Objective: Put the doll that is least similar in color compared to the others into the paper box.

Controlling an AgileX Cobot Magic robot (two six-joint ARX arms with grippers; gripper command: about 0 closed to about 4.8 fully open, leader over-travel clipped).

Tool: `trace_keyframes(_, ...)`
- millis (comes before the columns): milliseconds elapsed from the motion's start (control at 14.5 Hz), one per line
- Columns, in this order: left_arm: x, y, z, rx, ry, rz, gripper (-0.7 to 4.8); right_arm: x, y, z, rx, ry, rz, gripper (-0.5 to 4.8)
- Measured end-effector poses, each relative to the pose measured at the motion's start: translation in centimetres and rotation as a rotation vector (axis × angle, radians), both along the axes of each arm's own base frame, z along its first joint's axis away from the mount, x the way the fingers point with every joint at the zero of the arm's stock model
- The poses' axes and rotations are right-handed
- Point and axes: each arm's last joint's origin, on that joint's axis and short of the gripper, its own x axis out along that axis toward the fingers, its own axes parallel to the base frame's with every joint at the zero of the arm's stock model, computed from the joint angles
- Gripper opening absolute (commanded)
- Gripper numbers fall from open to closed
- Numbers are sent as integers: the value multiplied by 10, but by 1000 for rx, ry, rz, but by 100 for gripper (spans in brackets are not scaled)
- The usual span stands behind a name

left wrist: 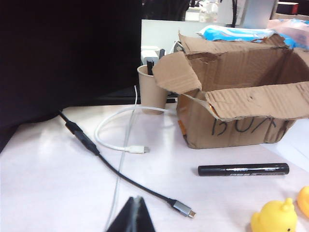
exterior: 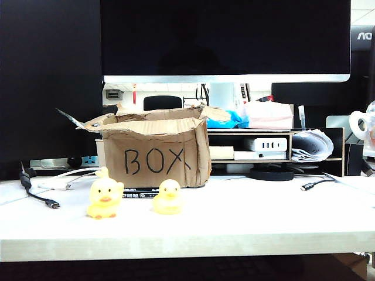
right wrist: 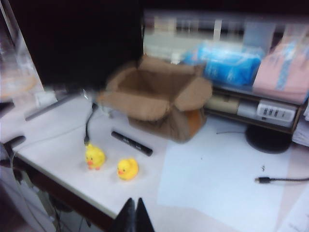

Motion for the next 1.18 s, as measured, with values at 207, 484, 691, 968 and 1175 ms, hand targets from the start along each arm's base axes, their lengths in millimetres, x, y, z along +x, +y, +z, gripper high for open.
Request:
trace_keyframes(207, 0, 0, 0, 0, 2, 1, -5, -4, -4, 11, 4, -5, -16, 0)
trace_keyframes(484, 0, 0, -2, 2, 21, 2, -5, -3, -6, 7, -78, -39, -92, 0)
trace_keyframes(691, 0, 0, -2, 2, 21, 3, -5, 27, 9, -18, -52, -88, -330, 0)
trace_keyframes(968, 0, 0, -2, 2, 21, 2, -5, 70, 11, -74, -25, -146, -520, 0)
trace_keyframes(1175, 0, 0, -2, 2, 21, 3, -5, 80, 2, -96, -31, -155, -603, 0)
